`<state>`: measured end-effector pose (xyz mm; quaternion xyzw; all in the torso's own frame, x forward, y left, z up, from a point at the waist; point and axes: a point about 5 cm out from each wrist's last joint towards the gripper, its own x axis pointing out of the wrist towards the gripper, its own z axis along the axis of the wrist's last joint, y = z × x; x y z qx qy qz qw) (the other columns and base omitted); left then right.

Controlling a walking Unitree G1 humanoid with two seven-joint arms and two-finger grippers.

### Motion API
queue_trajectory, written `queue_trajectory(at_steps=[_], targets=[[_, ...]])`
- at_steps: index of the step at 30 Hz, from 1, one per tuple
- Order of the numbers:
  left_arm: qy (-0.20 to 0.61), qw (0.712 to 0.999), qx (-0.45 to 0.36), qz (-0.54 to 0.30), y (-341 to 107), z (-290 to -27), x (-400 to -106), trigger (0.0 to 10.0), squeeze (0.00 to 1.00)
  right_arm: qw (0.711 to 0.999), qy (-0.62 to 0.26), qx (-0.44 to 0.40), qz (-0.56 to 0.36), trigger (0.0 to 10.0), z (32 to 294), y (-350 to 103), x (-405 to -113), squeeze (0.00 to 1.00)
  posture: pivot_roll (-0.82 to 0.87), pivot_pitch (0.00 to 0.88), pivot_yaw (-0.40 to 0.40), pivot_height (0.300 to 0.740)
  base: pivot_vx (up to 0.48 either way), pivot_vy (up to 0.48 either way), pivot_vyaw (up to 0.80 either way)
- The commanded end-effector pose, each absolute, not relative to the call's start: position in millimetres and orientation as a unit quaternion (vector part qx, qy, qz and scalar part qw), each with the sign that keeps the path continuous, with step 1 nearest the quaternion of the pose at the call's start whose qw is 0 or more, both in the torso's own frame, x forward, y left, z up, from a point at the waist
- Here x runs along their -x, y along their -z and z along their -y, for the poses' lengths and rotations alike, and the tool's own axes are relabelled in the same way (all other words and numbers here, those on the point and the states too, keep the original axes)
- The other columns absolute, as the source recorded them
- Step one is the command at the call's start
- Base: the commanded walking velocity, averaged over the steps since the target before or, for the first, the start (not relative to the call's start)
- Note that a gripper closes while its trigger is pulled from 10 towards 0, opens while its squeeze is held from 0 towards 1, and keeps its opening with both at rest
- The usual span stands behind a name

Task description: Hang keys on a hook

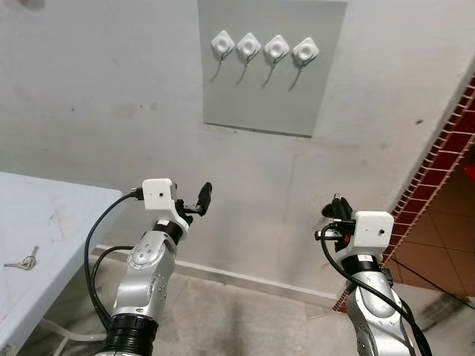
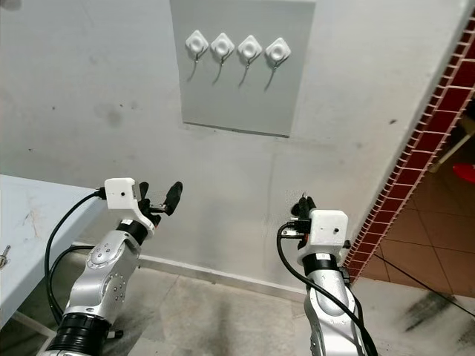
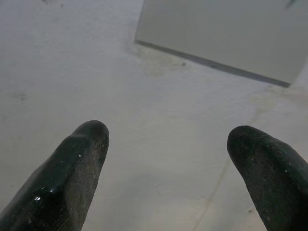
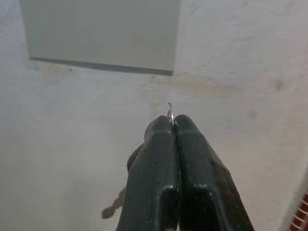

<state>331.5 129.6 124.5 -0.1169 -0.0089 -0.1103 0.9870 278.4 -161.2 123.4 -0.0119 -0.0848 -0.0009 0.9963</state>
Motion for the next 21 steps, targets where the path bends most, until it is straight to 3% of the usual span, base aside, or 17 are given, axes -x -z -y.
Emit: queue_trajectory(at_steps=[1,21], targets=[[0.113,0.987,0.117,0.014,-128.9,-130.5,-331.4,10.0,0.0,0.995,0.001,0.012,0.096,10.0,161.3,-129.4,-278.3,0.0,-0.06,0.0,-0.003,0.74,0.33,0.0,0.0],[0.112,0.986,0.119,0.015,-129.9,-129.4,-332.2,10.0,0.0,0.996,-0.003,0.013,0.094,10.0,159.8,-128.9,-277.7,0.0,-0.06,0.0,-0.006,0.74,0.338,0.0,0.0]])
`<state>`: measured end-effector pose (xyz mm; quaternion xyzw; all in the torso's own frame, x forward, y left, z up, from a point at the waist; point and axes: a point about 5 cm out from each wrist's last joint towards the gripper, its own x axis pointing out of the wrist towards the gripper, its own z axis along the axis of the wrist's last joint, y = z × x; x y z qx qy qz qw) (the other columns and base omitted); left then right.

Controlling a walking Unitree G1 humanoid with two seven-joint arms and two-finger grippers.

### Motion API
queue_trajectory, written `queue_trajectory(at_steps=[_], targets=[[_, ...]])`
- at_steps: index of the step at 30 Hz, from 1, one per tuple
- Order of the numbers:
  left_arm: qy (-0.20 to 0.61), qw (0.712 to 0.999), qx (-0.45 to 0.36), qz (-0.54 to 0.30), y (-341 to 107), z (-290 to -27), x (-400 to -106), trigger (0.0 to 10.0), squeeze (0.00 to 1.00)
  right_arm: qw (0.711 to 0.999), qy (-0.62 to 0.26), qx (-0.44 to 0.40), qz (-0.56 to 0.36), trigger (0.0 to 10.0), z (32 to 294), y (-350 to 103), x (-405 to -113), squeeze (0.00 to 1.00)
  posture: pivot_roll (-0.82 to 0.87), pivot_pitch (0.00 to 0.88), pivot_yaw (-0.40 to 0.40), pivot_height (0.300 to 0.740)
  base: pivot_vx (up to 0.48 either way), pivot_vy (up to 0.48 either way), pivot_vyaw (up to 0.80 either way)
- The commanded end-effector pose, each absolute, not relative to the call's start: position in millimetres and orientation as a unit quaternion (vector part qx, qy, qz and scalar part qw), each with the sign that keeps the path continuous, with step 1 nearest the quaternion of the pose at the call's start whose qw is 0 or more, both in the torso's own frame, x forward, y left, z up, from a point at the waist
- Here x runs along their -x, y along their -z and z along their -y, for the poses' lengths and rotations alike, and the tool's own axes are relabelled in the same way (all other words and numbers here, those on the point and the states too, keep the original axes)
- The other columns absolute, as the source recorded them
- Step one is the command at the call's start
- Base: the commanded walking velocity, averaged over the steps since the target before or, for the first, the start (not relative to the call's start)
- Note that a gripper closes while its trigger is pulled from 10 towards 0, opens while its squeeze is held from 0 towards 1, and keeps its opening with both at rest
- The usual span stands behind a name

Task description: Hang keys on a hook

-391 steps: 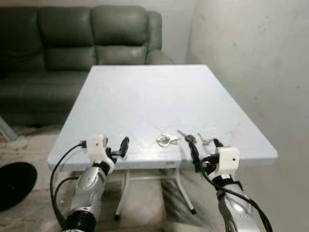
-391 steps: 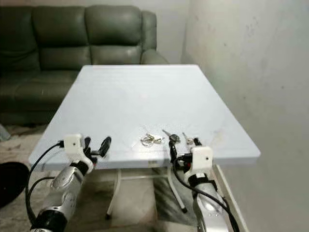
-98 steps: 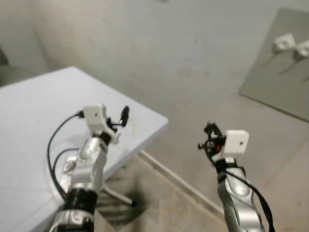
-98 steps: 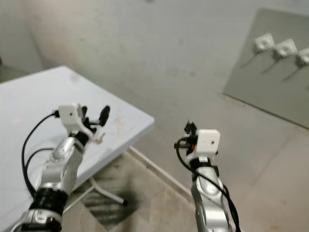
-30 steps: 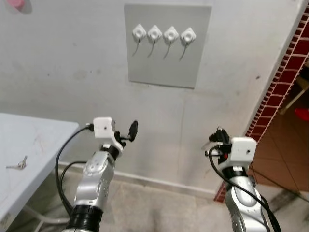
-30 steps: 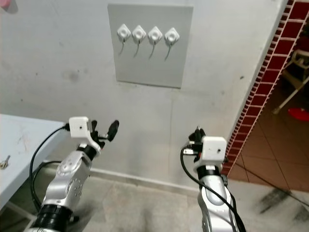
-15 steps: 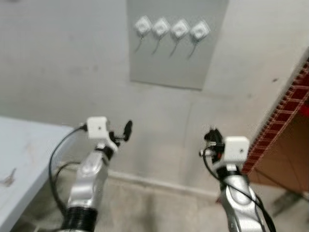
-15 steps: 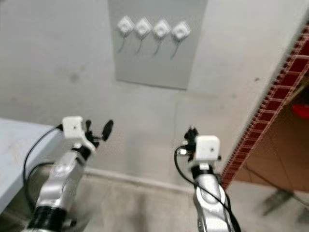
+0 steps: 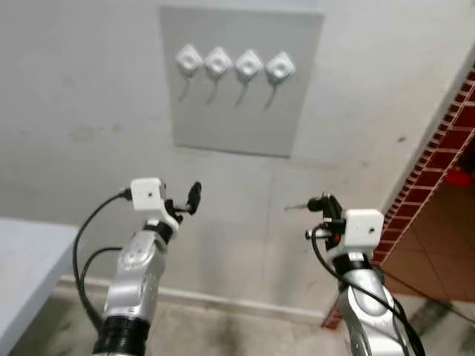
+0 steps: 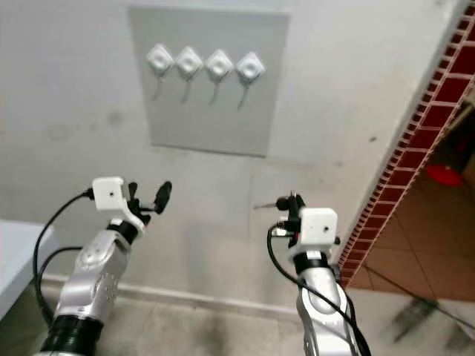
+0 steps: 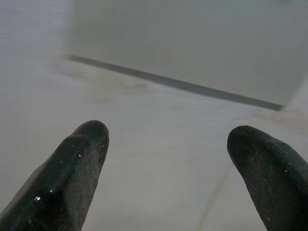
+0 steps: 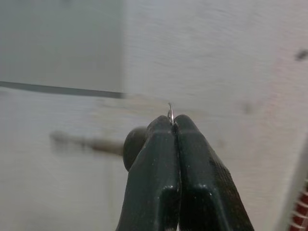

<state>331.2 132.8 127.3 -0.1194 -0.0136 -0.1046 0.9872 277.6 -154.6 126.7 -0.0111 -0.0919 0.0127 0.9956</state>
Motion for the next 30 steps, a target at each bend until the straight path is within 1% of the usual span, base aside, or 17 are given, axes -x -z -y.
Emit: queue_trajectory(at_steps=[1,6,13,17,21,23,27,30], targets=[[0.112,0.986,0.12,0.014,-130,-129,-332,10.0,0.0,0.996,-0.003,0.012,0.094,10.0,160,-129,-278,0.0,-0.06,0.0,-0.006,0.74,0.341,0.0,0.0],[0.111,0.987,0.117,0.021,-131,-130,-332,10.0,0.0,0.996,-0.005,0.012,0.093,10.0,159,-129,-278,0.0,-0.06,0.0,-0.006,0.74,0.341,0.0,0.0],[0.121,0.984,0.124,0.037,-137,-124,-330,10.0,0.0,0.995,-0.028,0.015,0.094,10.0,155,-131,-281,0.0,-0.06,0.0,-0.006,0.74,0.0,0.0,0.0],[0.156,0.983,0.086,0.045,-142,-109,-327,10.0,0.0,0.993,-0.057,0.016,0.103,10.0,151,-138,-290,0.0,-0.06,0.0,-0.006,0.74,0.0,0.0,0.0],[0.175,0.981,0.071,0.05,-145,-100,-325,10.0,0.0,0.991,-0.076,0.006,0.113,10.0,147,-145,-296,0.0,-0.06,0.0,-0.008,0.74,0.0,0.0,0.0],[0.208,0.974,0.062,0.066,-151,-88,-323,10.0,0.0,0.987,-0.1,-0.002,0.126,10.0,143,-156,-308,0.0,-0.06,0.0,-0.008,0.74,0.0,0.0,0.0],[0.227,0.97,0.047,0.076,-156,-80,-322,10.0,0.0,0.984,-0.116,-0.004,0.132,10.0,143,-164,-317,0.0,-0.05,0.0,-0.01,0.74,0.0,0.0,0.0],[0.24,0.966,0.041,0.087,-166,-74,-327,10.0,0.0,0.979,-0.147,-0.013,0.143,10.0,141,-175,-328,0.0,-0.05,0.0,-0.012,0.74,0.0,0.0,0.0]])
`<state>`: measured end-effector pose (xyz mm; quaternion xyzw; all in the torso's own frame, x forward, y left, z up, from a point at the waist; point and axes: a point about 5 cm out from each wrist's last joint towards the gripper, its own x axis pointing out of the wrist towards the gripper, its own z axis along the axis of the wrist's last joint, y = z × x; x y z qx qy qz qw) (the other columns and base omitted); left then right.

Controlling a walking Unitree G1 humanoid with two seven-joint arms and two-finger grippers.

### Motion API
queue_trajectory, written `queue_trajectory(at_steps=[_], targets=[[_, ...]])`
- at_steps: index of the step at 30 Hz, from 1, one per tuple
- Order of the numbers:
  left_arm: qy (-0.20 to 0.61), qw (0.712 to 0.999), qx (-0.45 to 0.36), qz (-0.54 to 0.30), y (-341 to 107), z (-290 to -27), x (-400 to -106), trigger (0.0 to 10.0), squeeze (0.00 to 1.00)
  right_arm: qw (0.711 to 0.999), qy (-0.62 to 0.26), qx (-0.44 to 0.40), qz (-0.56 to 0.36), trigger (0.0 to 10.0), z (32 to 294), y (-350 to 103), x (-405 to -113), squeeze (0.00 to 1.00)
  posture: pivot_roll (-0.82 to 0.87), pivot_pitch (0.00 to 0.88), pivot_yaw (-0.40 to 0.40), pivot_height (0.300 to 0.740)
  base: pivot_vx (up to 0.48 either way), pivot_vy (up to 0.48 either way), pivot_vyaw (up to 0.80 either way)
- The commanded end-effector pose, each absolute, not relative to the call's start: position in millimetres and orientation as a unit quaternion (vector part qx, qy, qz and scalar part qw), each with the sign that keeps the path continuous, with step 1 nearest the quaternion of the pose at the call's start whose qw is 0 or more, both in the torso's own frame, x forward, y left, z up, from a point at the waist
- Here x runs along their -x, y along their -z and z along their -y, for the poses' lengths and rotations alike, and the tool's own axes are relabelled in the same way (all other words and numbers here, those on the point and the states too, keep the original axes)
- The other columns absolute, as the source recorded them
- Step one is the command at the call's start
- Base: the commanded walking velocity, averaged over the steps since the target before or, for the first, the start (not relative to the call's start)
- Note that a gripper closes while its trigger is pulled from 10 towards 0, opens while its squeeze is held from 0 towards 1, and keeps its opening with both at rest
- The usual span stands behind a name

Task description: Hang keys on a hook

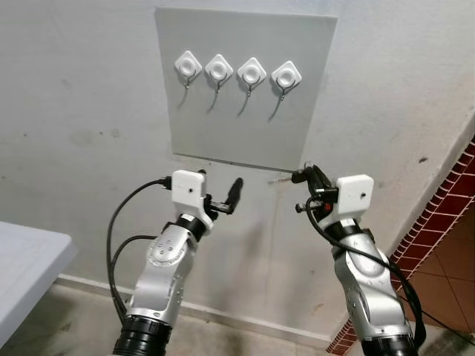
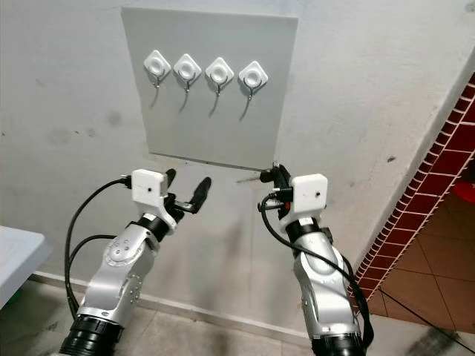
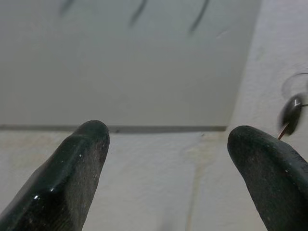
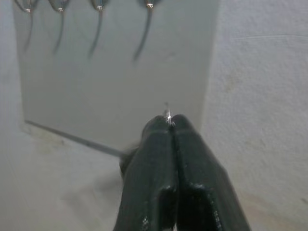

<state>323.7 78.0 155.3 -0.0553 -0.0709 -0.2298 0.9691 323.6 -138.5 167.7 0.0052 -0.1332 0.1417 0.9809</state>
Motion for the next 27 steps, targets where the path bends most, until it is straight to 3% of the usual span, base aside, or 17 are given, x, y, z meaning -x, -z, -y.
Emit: queue_trajectory(at_steps=[1,27], targets=[[0.241,0.966,0.039,0.088,-167,-74,-328,10.0,0.0,0.978,-0.149,-0.015,0.143,10.0,141,-176,-329,0.0,-0.05,0.0,-0.012,0.74,0.0,0.0,0.0],[0.28,0.953,0.039,0.112,-188,-60,-328,10.0,0.0,0.953,-0.209,-0.03,0.217,10.0,118,-225,-365,0.0,-0.05,0.0,0.002,0.74,0.0,0.0,0.0]])
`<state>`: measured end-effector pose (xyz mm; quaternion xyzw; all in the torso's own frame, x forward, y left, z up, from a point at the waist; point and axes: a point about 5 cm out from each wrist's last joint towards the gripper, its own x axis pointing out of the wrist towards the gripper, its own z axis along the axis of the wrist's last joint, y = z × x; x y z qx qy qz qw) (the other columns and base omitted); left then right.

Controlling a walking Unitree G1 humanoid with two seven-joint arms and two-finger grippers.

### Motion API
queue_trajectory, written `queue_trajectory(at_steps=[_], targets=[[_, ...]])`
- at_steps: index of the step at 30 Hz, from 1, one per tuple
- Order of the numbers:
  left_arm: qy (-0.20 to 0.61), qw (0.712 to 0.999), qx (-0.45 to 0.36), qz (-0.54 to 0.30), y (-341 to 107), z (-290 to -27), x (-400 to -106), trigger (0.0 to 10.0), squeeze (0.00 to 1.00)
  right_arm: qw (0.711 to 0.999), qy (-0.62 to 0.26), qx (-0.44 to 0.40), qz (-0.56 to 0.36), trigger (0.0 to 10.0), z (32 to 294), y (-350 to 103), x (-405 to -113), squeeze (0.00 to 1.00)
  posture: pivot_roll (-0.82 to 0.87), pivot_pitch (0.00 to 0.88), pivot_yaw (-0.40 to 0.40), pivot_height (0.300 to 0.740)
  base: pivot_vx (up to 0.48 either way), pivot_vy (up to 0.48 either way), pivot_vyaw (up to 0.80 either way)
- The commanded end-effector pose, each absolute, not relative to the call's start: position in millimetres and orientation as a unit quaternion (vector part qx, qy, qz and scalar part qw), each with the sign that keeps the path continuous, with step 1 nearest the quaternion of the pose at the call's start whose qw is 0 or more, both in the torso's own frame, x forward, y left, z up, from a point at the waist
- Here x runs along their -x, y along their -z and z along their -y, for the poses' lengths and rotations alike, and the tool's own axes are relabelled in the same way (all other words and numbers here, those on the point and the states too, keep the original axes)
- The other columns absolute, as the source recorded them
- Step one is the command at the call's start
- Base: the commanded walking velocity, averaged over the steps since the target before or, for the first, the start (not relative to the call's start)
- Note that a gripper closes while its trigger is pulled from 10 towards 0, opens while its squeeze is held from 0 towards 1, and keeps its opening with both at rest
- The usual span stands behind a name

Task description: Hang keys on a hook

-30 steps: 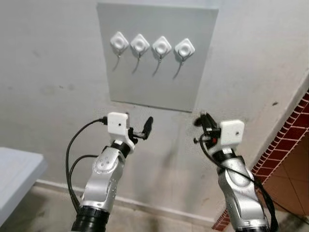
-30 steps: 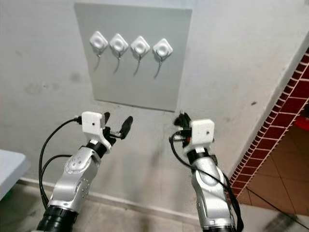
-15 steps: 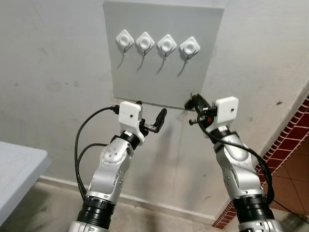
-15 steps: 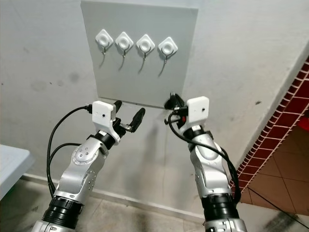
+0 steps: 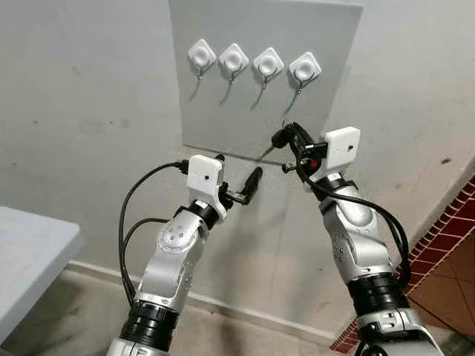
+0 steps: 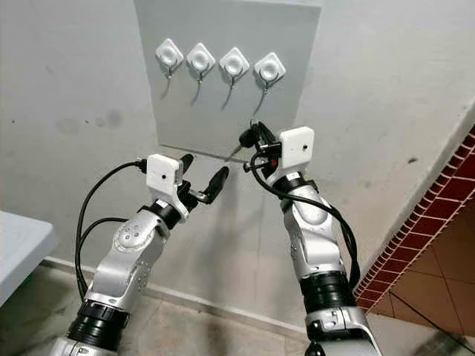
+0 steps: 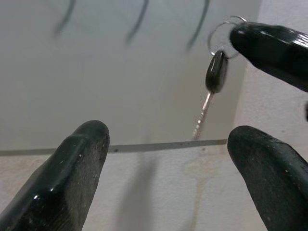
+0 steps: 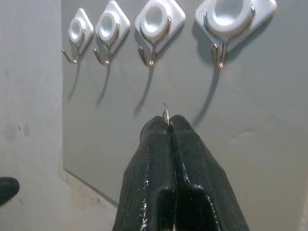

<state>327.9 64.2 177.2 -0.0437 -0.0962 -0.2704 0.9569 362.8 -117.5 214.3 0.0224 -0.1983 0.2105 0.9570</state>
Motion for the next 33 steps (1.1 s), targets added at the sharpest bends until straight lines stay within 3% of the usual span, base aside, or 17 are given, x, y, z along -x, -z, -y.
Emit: queue_trajectory(at_steps=[1,33], targets=[[0.281,0.952,0.039,0.112,-188,-60,-328,10.0,0.0,0.953,-0.21,-0.034,0.218,10.0,118,-225,-365,0.0,-0.05,0.0,0.002,0.74,0.0,0.0,0.0],[0.298,0.947,0.042,0.118,-192,-52,-325,10.0,0.0,0.934,-0.207,-0.152,0.248,10.0,119,-257,-386,0.0,-0.04,0.0,-0.008,0.74,0.0,0.0,0.0]])
